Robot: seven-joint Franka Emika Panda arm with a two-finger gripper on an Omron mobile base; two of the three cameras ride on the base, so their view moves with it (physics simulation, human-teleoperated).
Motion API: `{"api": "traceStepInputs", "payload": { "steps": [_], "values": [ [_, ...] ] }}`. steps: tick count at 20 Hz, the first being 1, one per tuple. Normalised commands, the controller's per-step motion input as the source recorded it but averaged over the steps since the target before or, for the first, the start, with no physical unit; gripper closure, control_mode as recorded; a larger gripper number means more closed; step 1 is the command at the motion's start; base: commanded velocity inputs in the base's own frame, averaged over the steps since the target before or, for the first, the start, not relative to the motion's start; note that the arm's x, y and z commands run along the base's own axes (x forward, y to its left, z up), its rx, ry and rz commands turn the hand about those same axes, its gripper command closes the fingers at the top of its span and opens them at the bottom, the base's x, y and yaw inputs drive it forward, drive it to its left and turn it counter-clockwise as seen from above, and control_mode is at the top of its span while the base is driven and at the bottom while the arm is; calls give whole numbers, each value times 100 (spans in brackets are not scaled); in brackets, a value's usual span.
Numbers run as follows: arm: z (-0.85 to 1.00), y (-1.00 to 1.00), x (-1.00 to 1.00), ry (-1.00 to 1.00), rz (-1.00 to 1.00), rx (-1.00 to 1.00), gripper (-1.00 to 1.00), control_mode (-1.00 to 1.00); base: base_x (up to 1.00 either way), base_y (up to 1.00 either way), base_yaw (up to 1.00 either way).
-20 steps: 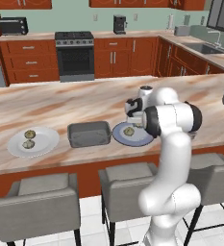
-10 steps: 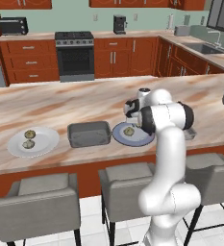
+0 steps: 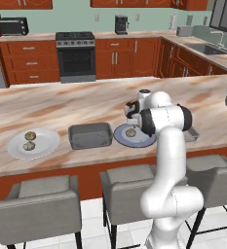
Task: Place two dumplings into each of the tupperware containers and then place the containers in the fridge.
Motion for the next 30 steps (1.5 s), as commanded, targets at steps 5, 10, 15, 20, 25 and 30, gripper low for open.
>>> {"api": "traceStepInputs", "payload": {
  "steps": [5,10,15,20,25,30],
  "values": [
    [-18,0,8,-6,0,1,100,-100,0,0,0],
    [27,-2,-68,-44,1,8,100,-100,0,0,0],
    [70,-41,-99,-41,-5,0,100,-100,0,0,0],
    [33,-71,-90,1,-8,-5,100,-100,0,0,0],
    [15,-87,-37,5,-8,-1,100,-100,0,0,0],
    [12,-81,11,18,-3,-2,100,-100,0,0,0]
  ]
}}
